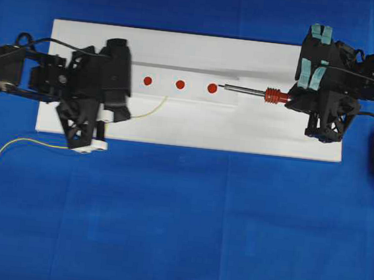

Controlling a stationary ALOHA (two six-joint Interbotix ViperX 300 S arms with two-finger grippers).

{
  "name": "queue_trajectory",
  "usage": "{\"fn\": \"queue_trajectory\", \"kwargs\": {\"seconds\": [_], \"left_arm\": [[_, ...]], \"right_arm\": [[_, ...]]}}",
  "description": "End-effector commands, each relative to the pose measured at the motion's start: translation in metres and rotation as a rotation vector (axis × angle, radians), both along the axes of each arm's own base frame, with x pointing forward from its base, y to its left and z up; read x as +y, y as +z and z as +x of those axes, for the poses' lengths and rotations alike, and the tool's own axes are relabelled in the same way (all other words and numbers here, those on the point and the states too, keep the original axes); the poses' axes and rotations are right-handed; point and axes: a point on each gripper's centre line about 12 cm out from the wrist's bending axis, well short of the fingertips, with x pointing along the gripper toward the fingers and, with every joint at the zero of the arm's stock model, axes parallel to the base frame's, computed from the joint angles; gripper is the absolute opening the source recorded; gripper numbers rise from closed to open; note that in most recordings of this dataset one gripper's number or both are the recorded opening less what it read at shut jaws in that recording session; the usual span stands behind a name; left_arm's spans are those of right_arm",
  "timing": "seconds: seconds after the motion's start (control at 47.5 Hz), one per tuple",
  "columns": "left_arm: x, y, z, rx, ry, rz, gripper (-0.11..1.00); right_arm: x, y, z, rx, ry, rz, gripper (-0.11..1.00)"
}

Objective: Touch the tip of the soldering iron to the tip of the solder at the mark.
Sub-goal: 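Withdraw iron and move solder tip to the right red dot, then move iron tip leftward to touch solder tip at right dot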

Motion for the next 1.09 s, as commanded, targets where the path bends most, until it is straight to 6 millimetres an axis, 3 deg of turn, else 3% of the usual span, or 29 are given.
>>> {"fn": "queue_trajectory", "kwargs": {"seconds": [0.0,0.273,0.484,0.715,1.073], "left_arm": [[0.007,0.011,0.016,-0.040,0.018,0.002,0.03],[0.019,0.014,0.057,-0.055,0.042,0.006,0.03],[0.026,-0.003,0.084,-0.029,0.051,0.010,0.03],[0.033,-0.016,0.091,-0.024,0.066,0.009,0.03],[0.030,-0.025,0.084,-0.002,0.071,-0.001,0.03]], "right_arm": [[-0.001,0.005,0.003,-0.020,-0.003,-0.007,0.06],[-0.001,0.004,0.002,-0.017,-0.003,-0.006,0.06],[-0.002,0.003,0.003,-0.015,-0.003,-0.007,0.06],[-0.002,0.000,0.003,-0.003,-0.002,-0.005,0.06],[-0.003,-0.002,0.005,-0.004,-0.003,-0.008,0.06]]}}
